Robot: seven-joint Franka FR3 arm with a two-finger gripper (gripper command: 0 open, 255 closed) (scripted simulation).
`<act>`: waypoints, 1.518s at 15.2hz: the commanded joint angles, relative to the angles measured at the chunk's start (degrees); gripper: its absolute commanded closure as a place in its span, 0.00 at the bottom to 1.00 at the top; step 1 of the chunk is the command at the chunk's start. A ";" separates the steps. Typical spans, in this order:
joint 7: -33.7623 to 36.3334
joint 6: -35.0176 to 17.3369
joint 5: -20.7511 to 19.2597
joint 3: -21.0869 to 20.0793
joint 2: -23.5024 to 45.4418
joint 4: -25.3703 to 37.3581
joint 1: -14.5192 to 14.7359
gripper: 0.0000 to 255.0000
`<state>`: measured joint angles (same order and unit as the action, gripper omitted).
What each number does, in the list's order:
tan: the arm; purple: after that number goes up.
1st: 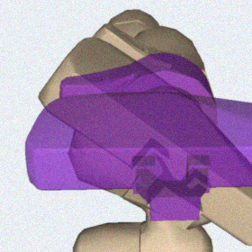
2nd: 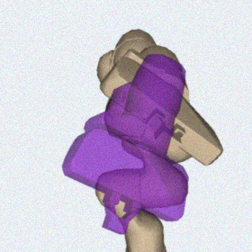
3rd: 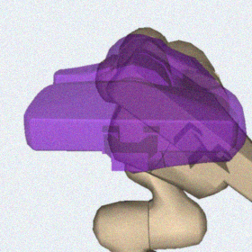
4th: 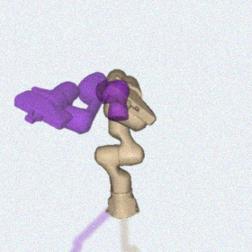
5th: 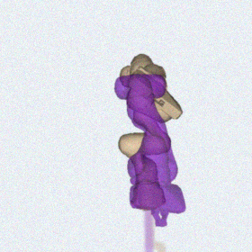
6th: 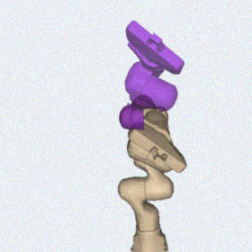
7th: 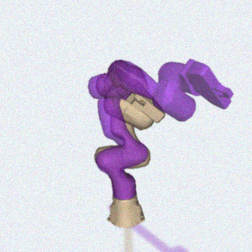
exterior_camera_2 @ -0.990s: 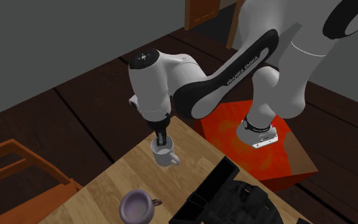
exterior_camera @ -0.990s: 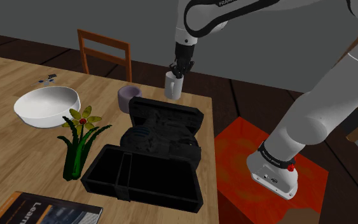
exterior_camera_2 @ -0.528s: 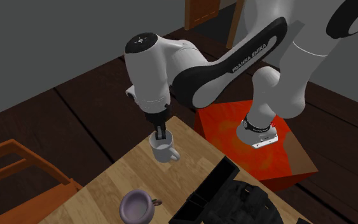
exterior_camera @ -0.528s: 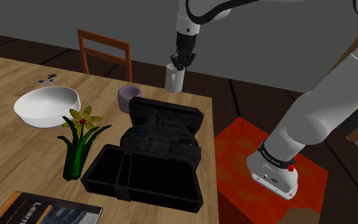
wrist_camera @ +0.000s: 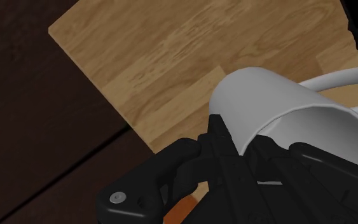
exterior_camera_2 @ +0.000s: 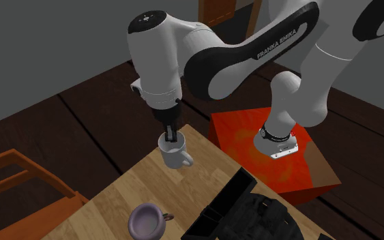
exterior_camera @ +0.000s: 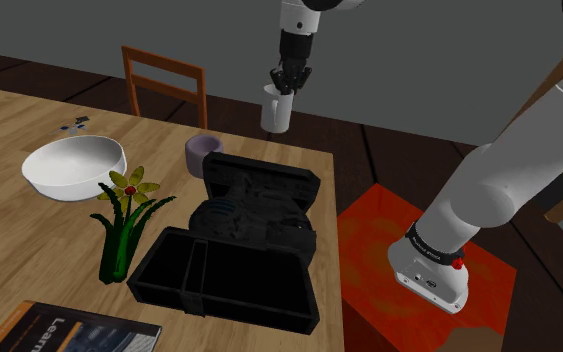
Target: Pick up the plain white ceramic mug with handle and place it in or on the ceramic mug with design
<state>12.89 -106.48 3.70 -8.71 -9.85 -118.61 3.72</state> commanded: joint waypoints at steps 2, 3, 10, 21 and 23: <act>0.15 2.38 -0.01 0.01 -0.21 2.16 0.01 1.00; 0.16 2.73 -0.01 0.02 -0.26 2.46 0.00 1.00; 8.90 5.58 -1.44 -4.61 10.57 16.35 3.46 1.00; 17.43 8.15 -5.20 -7.76 24.54 32.68 8.59 1.00; 17.38 6.59 -5.19 -7.73 24.50 31.07 8.54 1.00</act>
<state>30.38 -99.06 -1.46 -16.49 14.55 -86.83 12.33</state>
